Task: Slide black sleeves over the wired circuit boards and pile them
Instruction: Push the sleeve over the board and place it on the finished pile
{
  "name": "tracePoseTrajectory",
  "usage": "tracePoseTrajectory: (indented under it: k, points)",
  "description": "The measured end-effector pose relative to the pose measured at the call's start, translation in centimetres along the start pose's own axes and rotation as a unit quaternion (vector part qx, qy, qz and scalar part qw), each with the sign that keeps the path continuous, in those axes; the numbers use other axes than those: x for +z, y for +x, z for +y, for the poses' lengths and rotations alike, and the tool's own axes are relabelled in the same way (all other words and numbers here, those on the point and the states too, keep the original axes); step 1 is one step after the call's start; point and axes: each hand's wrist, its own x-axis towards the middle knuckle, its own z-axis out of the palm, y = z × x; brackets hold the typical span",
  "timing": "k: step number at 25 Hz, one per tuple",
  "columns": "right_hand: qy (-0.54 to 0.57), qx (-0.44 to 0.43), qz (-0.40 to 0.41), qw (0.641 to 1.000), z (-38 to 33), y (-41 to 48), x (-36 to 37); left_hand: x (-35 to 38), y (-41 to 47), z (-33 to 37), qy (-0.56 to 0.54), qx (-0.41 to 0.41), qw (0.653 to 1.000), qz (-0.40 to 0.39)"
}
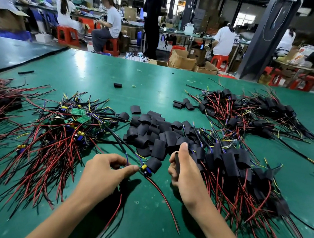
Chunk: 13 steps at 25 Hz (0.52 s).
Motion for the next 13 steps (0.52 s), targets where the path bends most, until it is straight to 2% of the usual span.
tracePoseTrajectory:
  k: [4,8,13]
  points:
    - [-0.031,-0.040,-0.016,0.999,0.10,-0.18,0.19,-0.30,-0.17,0.14,-0.106,-0.050,0.989,-0.087]
    - [-0.021,-0.068,-0.001,0.997,-0.02,-0.30,-0.02,-0.32,-0.07,0.21,-0.214,-0.110,0.964,-0.116]
    - [-0.064,-0.060,-0.005,0.996,0.04,-0.44,0.02,-0.85,0.16,0.21,-0.237,-0.133,0.952,-0.143]
